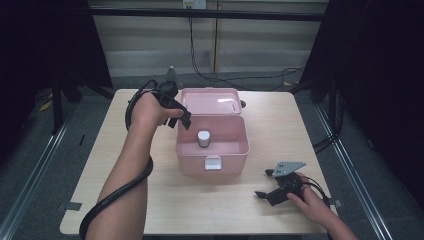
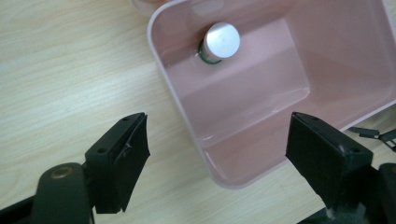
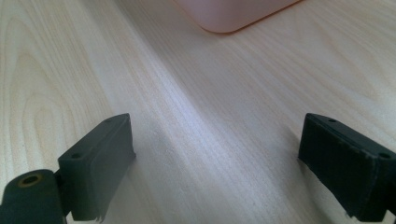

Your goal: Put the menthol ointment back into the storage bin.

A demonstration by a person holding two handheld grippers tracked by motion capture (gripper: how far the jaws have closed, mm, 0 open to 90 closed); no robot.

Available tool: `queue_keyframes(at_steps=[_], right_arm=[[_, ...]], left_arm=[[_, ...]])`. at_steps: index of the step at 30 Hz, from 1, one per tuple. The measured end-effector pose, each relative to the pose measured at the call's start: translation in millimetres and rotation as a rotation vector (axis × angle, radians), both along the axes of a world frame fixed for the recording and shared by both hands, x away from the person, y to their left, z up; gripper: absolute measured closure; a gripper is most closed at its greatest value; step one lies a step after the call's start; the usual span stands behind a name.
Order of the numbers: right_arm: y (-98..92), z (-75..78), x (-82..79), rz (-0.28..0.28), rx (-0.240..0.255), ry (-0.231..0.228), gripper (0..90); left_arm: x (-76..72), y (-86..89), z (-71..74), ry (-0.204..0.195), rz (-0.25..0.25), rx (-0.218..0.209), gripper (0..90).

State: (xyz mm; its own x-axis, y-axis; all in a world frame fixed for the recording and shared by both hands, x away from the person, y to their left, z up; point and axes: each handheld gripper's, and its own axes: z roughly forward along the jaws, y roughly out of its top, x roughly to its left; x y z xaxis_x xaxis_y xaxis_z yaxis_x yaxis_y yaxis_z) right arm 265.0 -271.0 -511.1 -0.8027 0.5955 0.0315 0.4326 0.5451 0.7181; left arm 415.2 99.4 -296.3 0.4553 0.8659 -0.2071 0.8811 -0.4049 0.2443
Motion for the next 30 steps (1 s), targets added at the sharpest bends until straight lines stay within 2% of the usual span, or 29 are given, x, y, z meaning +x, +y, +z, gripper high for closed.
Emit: queue_keyframes(at_steps=[4, 13, 17, 21, 30], right_arm=[[0.0, -0.1, 0.2, -0.001, 0.001, -0.005, 9.5], [0.0, -0.1, 0.2, -0.001, 0.001, -0.004, 9.5], [0.0, -0.1, 0.2, -0.001, 0.001, -0.005, 9.5], [0.0, -0.1, 0.2, -0.001, 0.001, -0.005, 9.5], [0.1, -0.2, 0.2, -0.002, 0.002, -0.007, 9.5]], left_arm=[[-3.8, 7.9, -0.9, -0.010, 0.002, 0.009, 20.7], [-14.0, 26.7, -1.8, -0.007, -0.006, 0.017, 20.7], [-20.2, 33.2, -3.9, 0.000, -0.020, 0.024, 20.7], [-26.4, 39.2, -5.9, -0.009, -0.039, 0.026, 20.7], [-37.5, 51.2, -26.2, -0.015, -0.070, 0.011, 20.7]])
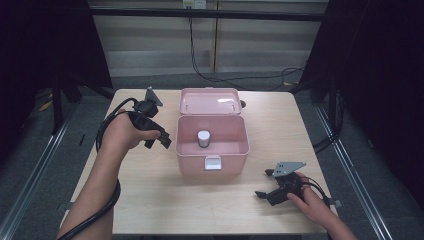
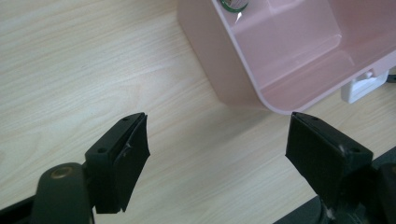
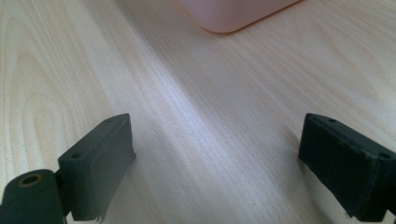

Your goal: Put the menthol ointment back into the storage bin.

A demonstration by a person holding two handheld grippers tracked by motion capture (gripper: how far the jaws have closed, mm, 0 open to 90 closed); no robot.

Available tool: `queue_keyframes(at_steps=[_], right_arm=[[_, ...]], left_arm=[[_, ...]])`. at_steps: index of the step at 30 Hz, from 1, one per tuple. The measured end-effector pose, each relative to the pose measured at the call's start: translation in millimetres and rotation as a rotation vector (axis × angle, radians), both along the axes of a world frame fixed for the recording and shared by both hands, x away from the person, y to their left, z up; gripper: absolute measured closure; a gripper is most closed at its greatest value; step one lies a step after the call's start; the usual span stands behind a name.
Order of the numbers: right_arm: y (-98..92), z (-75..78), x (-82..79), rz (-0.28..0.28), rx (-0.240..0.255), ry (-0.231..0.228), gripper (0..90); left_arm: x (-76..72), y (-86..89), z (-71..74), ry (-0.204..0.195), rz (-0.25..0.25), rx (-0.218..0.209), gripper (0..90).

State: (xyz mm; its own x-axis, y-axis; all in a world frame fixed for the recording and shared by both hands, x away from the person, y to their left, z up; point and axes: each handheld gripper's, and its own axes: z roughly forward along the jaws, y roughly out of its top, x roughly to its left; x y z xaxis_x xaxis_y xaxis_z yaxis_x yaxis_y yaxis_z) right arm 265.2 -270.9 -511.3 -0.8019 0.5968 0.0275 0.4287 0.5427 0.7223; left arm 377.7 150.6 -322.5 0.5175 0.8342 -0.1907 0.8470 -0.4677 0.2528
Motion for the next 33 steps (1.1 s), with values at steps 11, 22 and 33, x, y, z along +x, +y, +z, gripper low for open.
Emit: queue_keyframes(at_steps=[11, 22, 33], right_arm=[[0.0, 0.0, -0.1, -0.001, 0.000, 0.001, 9.5], [0.0, 0.0, -0.2, 0.001, -0.001, 0.003, 9.5], [0.0, 0.0, -0.2, 0.001, -0.001, 0.004, 9.5]], left_arm=[[-12.4, 10.8, -27.2, -0.012, -0.017, -0.026, 20.8], [-22.2, 17.7, -50.8, -0.023, -0.035, -0.051, 21.1], [-30.0, 24.4, -84.2, -0.024, -0.047, -0.062, 21.1]])
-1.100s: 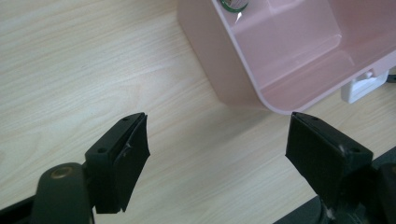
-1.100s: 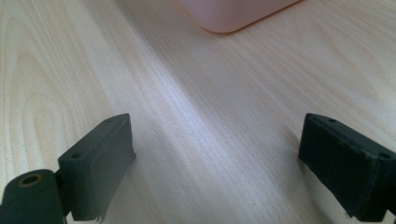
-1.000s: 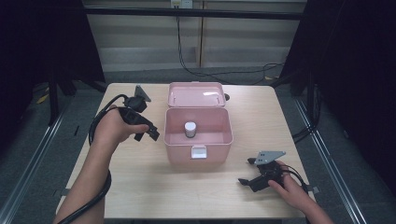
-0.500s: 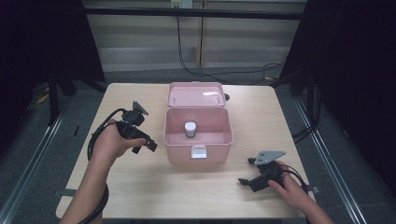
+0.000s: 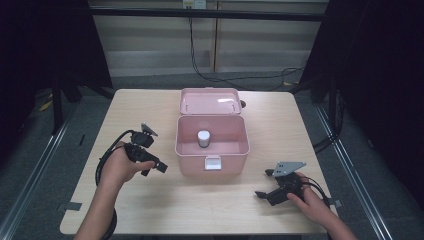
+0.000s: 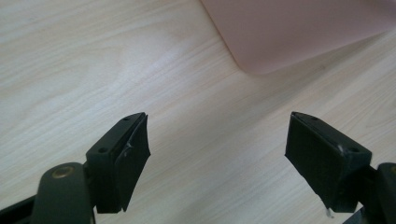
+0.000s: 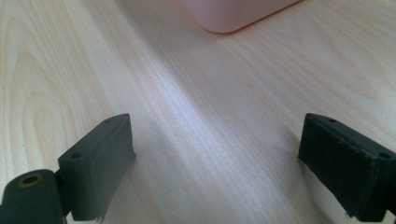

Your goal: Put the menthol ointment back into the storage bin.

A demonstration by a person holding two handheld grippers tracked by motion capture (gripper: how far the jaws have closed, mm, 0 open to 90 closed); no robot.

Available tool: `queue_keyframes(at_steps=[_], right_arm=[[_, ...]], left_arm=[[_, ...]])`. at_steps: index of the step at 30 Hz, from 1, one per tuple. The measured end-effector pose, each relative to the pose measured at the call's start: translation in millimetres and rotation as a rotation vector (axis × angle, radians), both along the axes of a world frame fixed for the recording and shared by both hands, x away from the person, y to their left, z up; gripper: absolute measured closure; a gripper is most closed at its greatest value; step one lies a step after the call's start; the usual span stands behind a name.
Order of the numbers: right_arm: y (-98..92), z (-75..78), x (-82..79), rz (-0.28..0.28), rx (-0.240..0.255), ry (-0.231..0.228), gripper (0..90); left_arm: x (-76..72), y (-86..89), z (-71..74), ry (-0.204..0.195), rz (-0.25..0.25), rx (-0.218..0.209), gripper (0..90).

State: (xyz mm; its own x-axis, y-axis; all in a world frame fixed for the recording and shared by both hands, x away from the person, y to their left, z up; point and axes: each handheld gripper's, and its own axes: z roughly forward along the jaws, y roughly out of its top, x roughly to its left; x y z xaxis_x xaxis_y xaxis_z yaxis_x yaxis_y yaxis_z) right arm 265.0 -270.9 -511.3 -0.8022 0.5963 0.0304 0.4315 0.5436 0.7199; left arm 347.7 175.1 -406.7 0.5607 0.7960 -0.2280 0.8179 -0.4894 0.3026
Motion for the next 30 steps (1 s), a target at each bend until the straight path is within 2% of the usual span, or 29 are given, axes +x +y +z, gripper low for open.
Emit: queue_keyframes(at_steps=[7, 11, 15, 17, 22, 23, 25, 27, 30], right_arm=[[0.0, 0.0, 0.0, -0.001, 0.000, -0.001, 9.5], [0.0, 0.0, 0.0, 0.000, 0.000, -0.001, 9.5], [0.0, 0.0, -0.1, -0.002, 0.001, 0.001, 9.5], [0.0, 0.0, 0.0, 0.000, 0.000, 0.000, 9.5], [0.0, 0.0, 0.0, -0.002, 0.001, 0.000, 9.5], [0.0, 0.0, 0.0, 0.000, 0.000, 0.000, 9.5], [0.0, 0.0, 0.0, 0.000, 0.000, 0.000, 9.5], [0.0, 0.0, 0.0, 0.000, 0.000, 0.000, 9.5], [0.0, 0.0, 0.0, 0.000, 0.000, -0.001, 9.5]], left_arm=[[-3.6, 1.9, -24.6, -0.041, -0.016, -0.019, 21.1], [-5.6, 3.1, -40.5, -0.043, -0.016, -0.027, 21.1], [-7.6, 3.1, -49.1, -0.052, -0.013, -0.032, 21.1], [-9.4, 1.5, -53.8, -0.074, -0.031, -0.029, 21.2], [-12.6, 2.9, -65.2, -0.092, -0.034, -0.032, 21.2], [-12.7, 4.0, -65.6, -0.094, -0.048, -0.022, 21.2], [-14.1, 4.8, -68.4, -0.117, -0.039, -0.027, 21.2], [-14.9, 5.9, -70.3, -0.125, -0.049, -0.023, 21.2], [-16.6, 7.4, -73.2, -0.167, -0.064, -0.027, 20.4]])
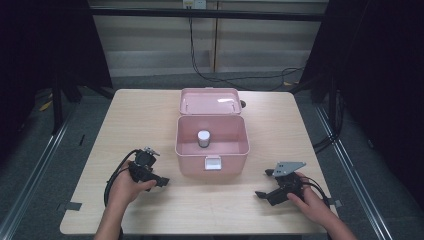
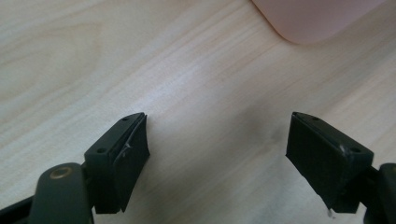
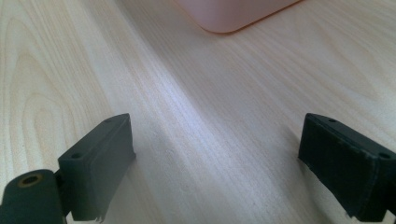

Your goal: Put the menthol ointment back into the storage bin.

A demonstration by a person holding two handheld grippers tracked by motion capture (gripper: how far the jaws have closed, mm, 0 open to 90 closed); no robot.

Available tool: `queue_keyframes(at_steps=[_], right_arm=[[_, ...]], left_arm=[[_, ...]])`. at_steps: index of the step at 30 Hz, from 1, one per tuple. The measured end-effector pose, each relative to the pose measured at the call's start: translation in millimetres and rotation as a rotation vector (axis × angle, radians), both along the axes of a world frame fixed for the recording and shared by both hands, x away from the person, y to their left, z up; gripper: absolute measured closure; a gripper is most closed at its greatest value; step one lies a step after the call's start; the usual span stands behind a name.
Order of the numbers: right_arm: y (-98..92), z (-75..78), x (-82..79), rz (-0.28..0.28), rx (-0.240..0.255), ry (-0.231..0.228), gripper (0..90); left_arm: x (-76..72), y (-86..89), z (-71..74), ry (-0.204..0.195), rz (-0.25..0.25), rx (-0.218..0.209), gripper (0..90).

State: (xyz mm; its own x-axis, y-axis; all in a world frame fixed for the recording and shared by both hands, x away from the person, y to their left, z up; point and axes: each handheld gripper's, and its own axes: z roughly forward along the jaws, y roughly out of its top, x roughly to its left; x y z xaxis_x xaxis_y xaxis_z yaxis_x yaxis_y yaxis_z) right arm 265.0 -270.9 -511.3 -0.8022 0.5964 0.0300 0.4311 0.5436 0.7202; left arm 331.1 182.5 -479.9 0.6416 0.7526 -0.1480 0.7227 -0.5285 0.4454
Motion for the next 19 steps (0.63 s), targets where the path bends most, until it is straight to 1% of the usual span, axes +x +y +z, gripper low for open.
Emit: queue_keyframes(at_steps=[1, 2, 3, 4, 5, 6, 7, 10, 13, 14, 16, 19], right_arm=[[0.0, 0.0, -0.1, -0.001, 0.000, 0.001, 9.5], [0.0, 0.0, 0.0, 0.000, 0.000, 0.000, 9.5], [0.0, 0.0, 0.0, 0.000, 0.000, 0.000, 9.5], [0.0, 0.0, 0.0, 0.000, 0.000, 0.000, 9.5], [0.0, 0.0, 0.0, 0.000, 0.000, 0.000, 9.5], [0.0, 0.0, 0.0, 0.000, 0.000, 0.000, 9.5], [0.0, 0.0, 0.0, 0.000, 0.000, 0.000, 9.5], [0.1, 0.0, -0.1, -0.001, 0.001, 0.001, 9.5], [0.1, 0.0, 0.0, 0.000, 0.000, 0.000, 9.5], [0.1, 0.0, -0.1, 0.000, 0.000, 0.001, 9.5], [0.1, 0.0, -0.1, 0.000, 0.000, 0.001, 9.5], [0.1, 0.0, -0.1, -0.001, 0.000, 0.001, 9.5]], left_arm=[[-1.3, -0.4, -1.0, -0.015, 0.000, 0.001, 20.4], [-2.0, -0.6, -1.3, -0.020, -0.008, 0.004, 19.8], [-2.8, -0.5, -2.1, -0.035, -0.021, 0.010, 19.1], [-3.5, -0.5, -3.4, -0.059, -0.036, 0.020, 18.2], [-5.1, -0.4, -8.6, -0.127, -0.049, 0.022, 17.2], [-5.2, 0.4, -10.7, -0.155, -0.061, 0.024, 15.5], [-5.7, 1.2, -12.3, -0.168, -0.051, 0.011, 13.9], [-7.9, 2.1, -13.6, -0.180, -0.045, 0.000, 13.7], [-10.0, 2.6, -17.5, -0.211, -0.054, -0.018, 8.4], [-10.6, 2.4, -19.2, -0.219, -0.050, -0.030, 6.6], [-10.3, 3.2, -20.0, -0.225, -0.052, -0.034, 4.9], [-9.4, 3.5, -20.4, -0.224, -0.054, -0.039, 4.4]])
